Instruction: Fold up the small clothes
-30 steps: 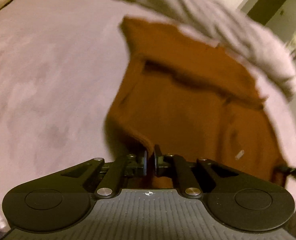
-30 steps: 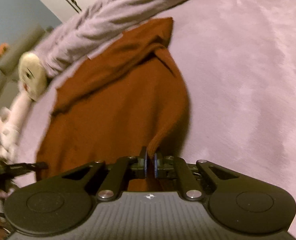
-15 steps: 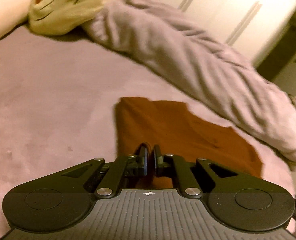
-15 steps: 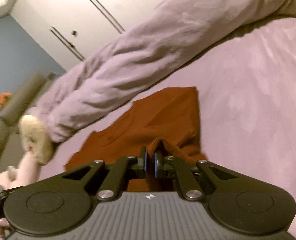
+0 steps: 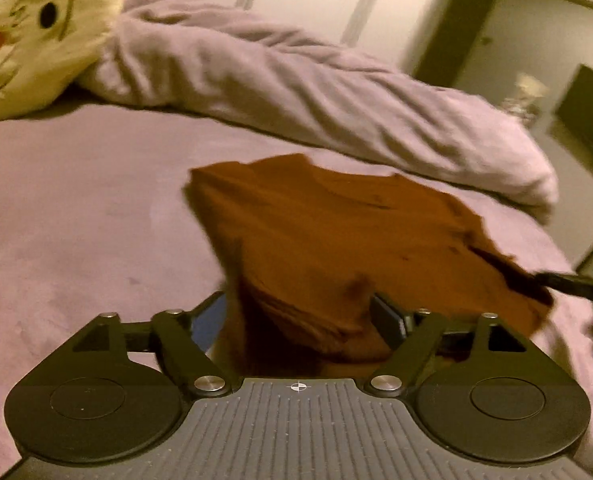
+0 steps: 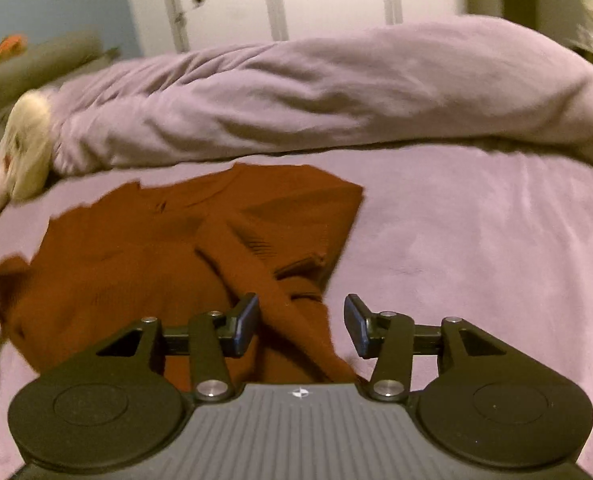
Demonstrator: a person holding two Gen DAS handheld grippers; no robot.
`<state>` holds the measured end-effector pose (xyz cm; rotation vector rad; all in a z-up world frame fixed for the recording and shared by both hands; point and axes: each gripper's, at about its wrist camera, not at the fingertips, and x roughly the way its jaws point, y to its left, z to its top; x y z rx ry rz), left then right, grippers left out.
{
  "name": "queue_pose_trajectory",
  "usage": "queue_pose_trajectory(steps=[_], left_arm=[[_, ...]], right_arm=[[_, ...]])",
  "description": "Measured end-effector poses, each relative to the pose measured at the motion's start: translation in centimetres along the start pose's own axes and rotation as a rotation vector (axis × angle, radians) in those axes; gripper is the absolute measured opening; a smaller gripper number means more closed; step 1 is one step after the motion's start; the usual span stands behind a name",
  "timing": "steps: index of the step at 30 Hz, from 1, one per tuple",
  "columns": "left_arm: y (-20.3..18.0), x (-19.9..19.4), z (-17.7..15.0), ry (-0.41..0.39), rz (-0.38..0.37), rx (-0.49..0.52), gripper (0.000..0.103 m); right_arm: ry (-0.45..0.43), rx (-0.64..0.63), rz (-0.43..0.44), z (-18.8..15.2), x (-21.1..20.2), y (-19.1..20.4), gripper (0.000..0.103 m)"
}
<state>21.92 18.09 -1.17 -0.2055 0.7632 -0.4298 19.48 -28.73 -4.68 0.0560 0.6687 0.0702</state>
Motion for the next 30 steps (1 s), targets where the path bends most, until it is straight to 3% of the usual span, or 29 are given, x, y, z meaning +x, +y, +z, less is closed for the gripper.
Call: queue_pose_trajectory(steps=[7,12,14,15,18,20,23,25,30], left_arm=[[-1.7,-0.7,-1.3,0.033,-0.016,0.116,0.091],[-1.7,0.1,-1.0,0.05,0.001,0.119,0.093],[-1.8,0.3,-0.9,0.048,0.004,0.131,0.093],[-1.8,0.5,-0.8,0.048,0.007,0.132,0.093],[-1.6,1.0,-0.6,0.046,0.018,0.124,0.093],[-1.7,1.6,-0.3,0.049,0.026,0.128,0.093],[-2.1,3.0,0.5,0.048,0.04,0.159,0.093],[-2.5,4.0,1.2,0.038,0.059,0.191,0.093],[-2.6,6.5,3.5,0.026,0.061,0.218,0.093]], right_arm=[[0.003,-0.203,0.027,1.6,2.8,4.3,0.051],[0.053,-0.259,0.014,2.7,6.2,5.8,0.049],[0.078,-0.247,0.024,3.0,7.1,5.8,0.035],[0.086,-0.248,0.018,3.1,7.4,5.8,0.009],[0.033,-0.192,-0.024,3.6,6.8,5.2,0.007],[-0.015,-0.072,-0.039,4.0,6.0,3.5,0.007],[-0.001,0.029,-0.07,3.8,6.3,1.3,0.007],[0.022,0.08,-0.047,3.1,6.6,0.3,0.008],[0.016,0.09,-0.007,2.6,6.3,-0.2,0.009]])
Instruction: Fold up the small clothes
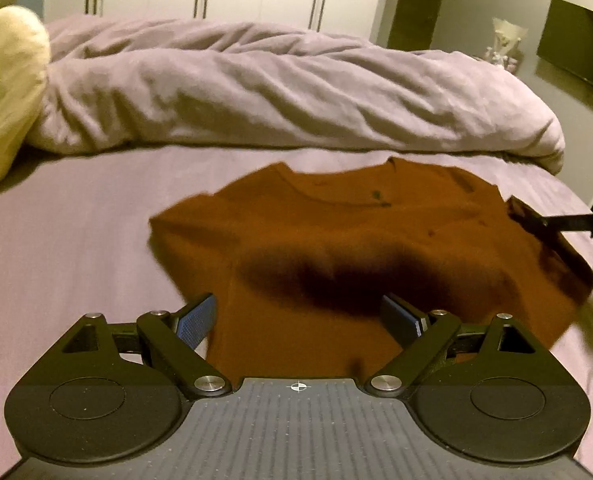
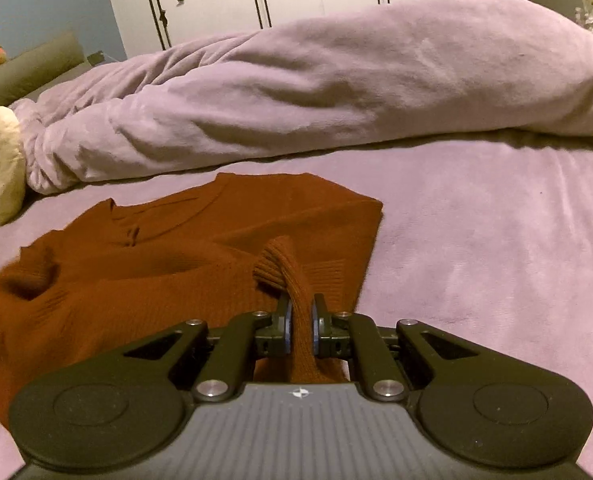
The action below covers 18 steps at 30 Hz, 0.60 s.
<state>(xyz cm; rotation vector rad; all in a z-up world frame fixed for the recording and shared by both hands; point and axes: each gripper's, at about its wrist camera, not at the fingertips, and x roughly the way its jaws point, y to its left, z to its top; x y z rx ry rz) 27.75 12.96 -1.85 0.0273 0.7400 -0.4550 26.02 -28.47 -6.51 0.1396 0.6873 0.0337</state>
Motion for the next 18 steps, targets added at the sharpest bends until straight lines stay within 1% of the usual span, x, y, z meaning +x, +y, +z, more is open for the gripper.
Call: queue_pose_trajectory(steps=[3,7,9,11,12,13,14,15,16,17,18], left_arm=[[0.6,1.6,1.5,0.005,-0.005,-0.01,0.094],[1.9,3.4,3.4,-0.001,-0.073,-0.11,0.096],[2.5,5.2,4.1,0.055,-0.119,-0.171,0.096],[3.3,7.3,4.3,0.146,-0.169,-0.244,0.096],[3.7,7.9,4.3,0.164,-0.182,-0.281,0.095],[4.0,8.1,4.3,0.162,-0.204,-0.31,0.095],[4.2,8.0,4.2,0.146,-0.232,-0.333,0.09],[4.3,7.9,4.1,0.134,-0.251,-0.346,0.08],[4.3,7.8,4.0,0.131,-0.275,-0.353,0.074],[4.2,7.8,3.9,0.138,-0.285,-0.353,0.065],[3.9,7.9,3.8,0.15,-0.28,-0.346,0.058]], right_arm=[[-0.001,-0.011,0.019,0.1,-0.1,-0.3,0.009],[-0.001,-0.032,0.024,0.0,0.0,0.0,0.012],[0.001,-0.037,0.03,-0.1,0.1,0.0,0.014],[0.007,-0.042,0.034,0.0,0.4,0.1,0.014],[0.008,-0.043,0.035,0.0,0.4,0.2,0.015],[0.01,-0.045,0.038,0.1,0.5,0.1,0.015],[0.011,-0.051,0.038,0.1,0.5,0.2,0.015],[0.01,-0.058,0.036,0.0,0.5,0.2,0.015],[0.009,-0.065,0.035,0.0,0.5,0.3,0.015],[0.007,-0.075,0.033,-0.1,0.5,0.3,0.015],[0.004,-0.087,0.028,-0.1,0.4,0.4,0.015]])
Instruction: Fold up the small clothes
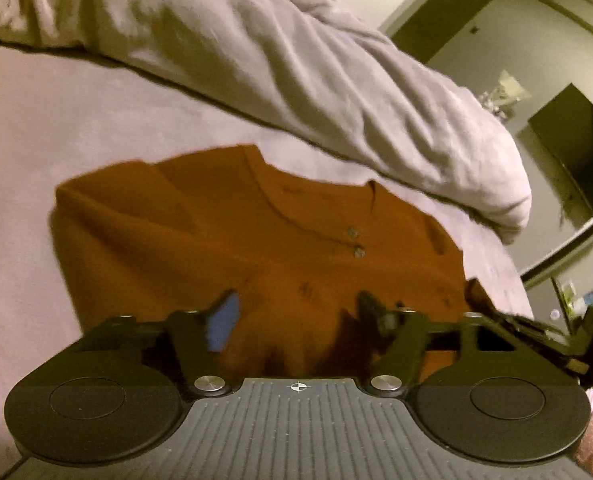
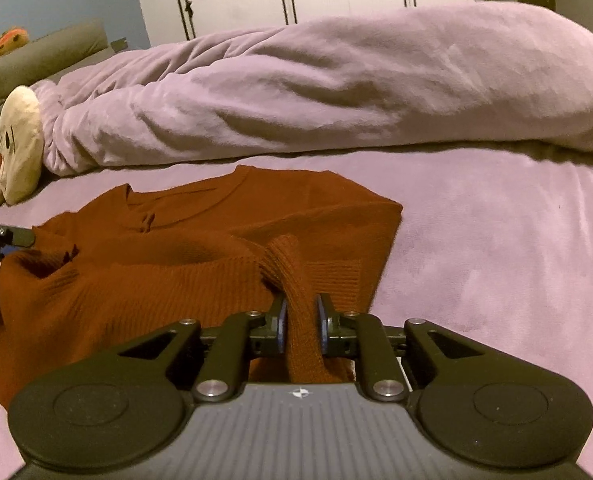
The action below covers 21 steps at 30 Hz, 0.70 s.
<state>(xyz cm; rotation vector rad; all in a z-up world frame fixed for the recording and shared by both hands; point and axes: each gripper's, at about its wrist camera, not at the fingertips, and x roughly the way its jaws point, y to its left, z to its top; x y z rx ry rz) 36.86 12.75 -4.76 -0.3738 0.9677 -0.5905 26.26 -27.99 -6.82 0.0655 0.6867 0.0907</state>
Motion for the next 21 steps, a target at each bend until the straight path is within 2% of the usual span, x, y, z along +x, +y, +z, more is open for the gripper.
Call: queue_pose_trajectory(steps=[1,2,3,5,8,13,14,17,18,20,21], left_arm=[[-0.2,0.1,-0.2,0.013,0.009,0.008,0.054],[-0.4,0.2,-0.4,0.02,0.012,0.016,0.044],[-0.6,0.1,-0.5,0.022,0.023,0.021,0.029],[-0.9,-0.3,-0.6,0.003,0.048,0.007,0.01],[-1.6,-1.9,-0.5,-0.053,0.05,-0.026,0.006],[-3.2,-5.9,0.1,-0.16,0.039,0.006,0.005],[-3.5,-6.6,0.4,-0.181,0.045,0.02,0.002],[-3.8,-8.2,1.6,-0.237,0.043,0.012,0.001],[-3.9,-8.2,2.0,-0.243,0.039,0.013,0.002],[-4.0,-7.6,2.6,-0.225,0.086,0.029,0.002],[-3.9,-7.0,2.5,-0.197,0.1,0.035,0.01]], right_arm=[[-0.004,-0.009,-0.009,0.0,0.0,0.2,0.015],[-0.007,-0.015,-0.014,-0.1,-0.1,0.3,0.014],[-0.014,-0.021,-0.024,-0.1,-0.2,0.5,0.013],[-0.029,-0.027,-0.041,-0.2,-0.5,0.8,0.011],[-0.061,-0.025,-0.047,0.0,-1.6,1.1,0.01],[-0.136,-0.027,-0.032,1.0,-4.7,1.3,0.009],[-0.15,-0.029,-0.032,1.3,-5.2,1.3,0.008],[-0.216,-0.018,-0.036,2.8,-6.8,1.3,0.001],[-0.229,-0.008,-0.031,3.4,-7.1,1.2,0.001],[-0.228,-0.003,-0.009,4.7,-7.1,1.4,0.001],[-0.197,-0.014,0.004,5.2,-6.6,1.5,0.001]])
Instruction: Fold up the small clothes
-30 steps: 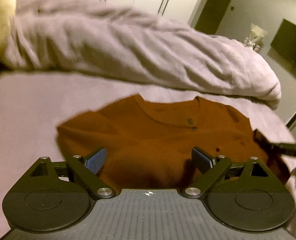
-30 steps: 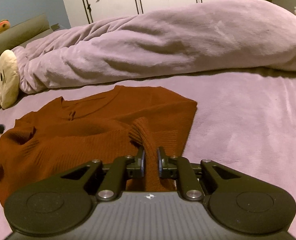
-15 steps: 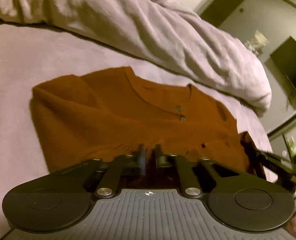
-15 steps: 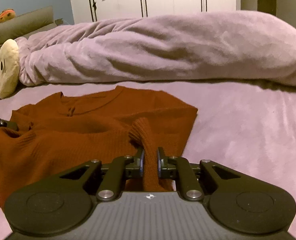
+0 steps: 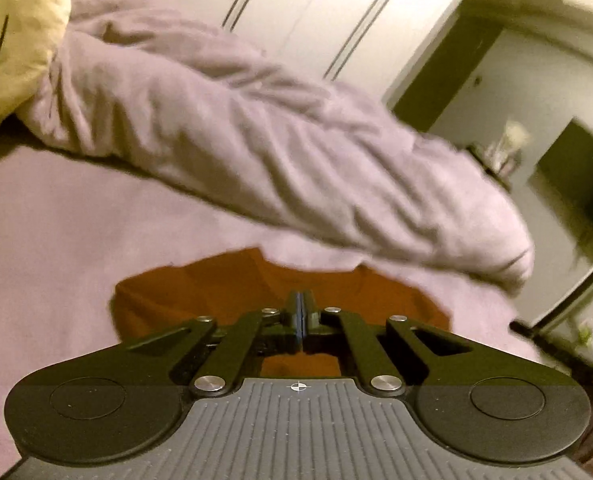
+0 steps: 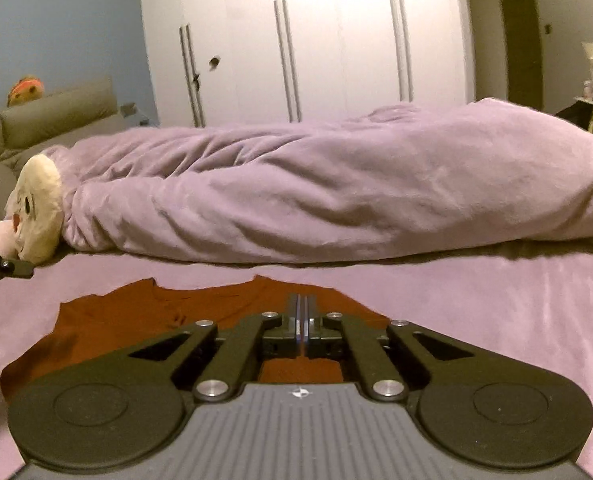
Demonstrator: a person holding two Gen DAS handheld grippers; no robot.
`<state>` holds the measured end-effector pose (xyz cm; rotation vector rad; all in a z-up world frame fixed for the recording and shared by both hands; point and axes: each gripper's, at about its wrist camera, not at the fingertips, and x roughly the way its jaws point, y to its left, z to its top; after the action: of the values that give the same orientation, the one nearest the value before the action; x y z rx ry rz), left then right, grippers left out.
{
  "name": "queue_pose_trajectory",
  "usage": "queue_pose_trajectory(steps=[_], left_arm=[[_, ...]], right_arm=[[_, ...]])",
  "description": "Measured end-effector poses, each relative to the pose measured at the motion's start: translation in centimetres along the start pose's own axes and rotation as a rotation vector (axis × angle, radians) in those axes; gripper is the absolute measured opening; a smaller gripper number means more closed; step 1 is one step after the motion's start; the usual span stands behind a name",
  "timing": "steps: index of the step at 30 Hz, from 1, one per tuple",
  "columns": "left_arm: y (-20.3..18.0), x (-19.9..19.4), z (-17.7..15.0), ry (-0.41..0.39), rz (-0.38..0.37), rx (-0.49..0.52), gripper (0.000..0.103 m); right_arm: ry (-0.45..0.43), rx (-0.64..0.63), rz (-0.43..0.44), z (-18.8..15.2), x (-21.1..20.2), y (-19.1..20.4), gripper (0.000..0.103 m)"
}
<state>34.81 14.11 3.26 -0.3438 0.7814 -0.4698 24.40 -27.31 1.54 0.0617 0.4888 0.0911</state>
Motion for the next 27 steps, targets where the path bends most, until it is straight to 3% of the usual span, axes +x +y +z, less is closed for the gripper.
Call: queue_pose_trajectory(steps=[1,3,5,6,7,9,13,18,22,25,27], left_arm=[[0.0,0.9,-0.4,0.035,0.021,0.005,0.019],[0.0,2.5,-1.4,0.092,0.049,0.05,0.063],[-0.2,3.9,-2.7,0.13,0.065,0.125,0.067],[-0.2,4.7,-3.2,0.157,0.075,0.156,0.07],[-0.2,5.3,-3.8,0.176,0.088,0.174,0.073],[0.3,6.0,-4.5,0.19,0.097,0.177,0.08],[1.4,6.8,-4.6,0.2,0.036,0.115,0.09],[1.5,8.0,-4.4,0.224,-0.041,0.075,0.093],[1.4,7.3,-3.7,0.189,0.029,0.055,0.091],[1.6,7.0,-3.5,0.17,0.083,0.081,0.094],[2.5,7.2,-3.6,0.183,0.096,0.047,0.094]], right_arm=[[0.022,-0.004,0.001,0.1,0.5,0.1,0.002],[0.08,-0.009,0.002,-0.3,2.0,-0.1,0.005],[0.15,0.0,-0.013,-1.5,3.4,-0.6,0.016],[0.175,-0.004,-0.014,-2.1,3.9,-0.6,0.031],[0.203,-0.016,-0.017,-2.7,4.4,-0.6,0.038],[0.218,-0.063,-0.009,-3.7,4.5,0.0,0.039],[0.209,-0.16,0.02,-4.9,4.1,1.4,0.062],[0.244,-0.223,-0.013,-6.0,5.7,2.2,0.058],[0.241,-0.17,-0.015,-5.7,6.1,1.4,0.018],[0.227,-0.201,-0.023,-5.8,5.9,1.4,0.011],[0.214,-0.2,-0.037,-5.9,5.8,1.4,0.011]])
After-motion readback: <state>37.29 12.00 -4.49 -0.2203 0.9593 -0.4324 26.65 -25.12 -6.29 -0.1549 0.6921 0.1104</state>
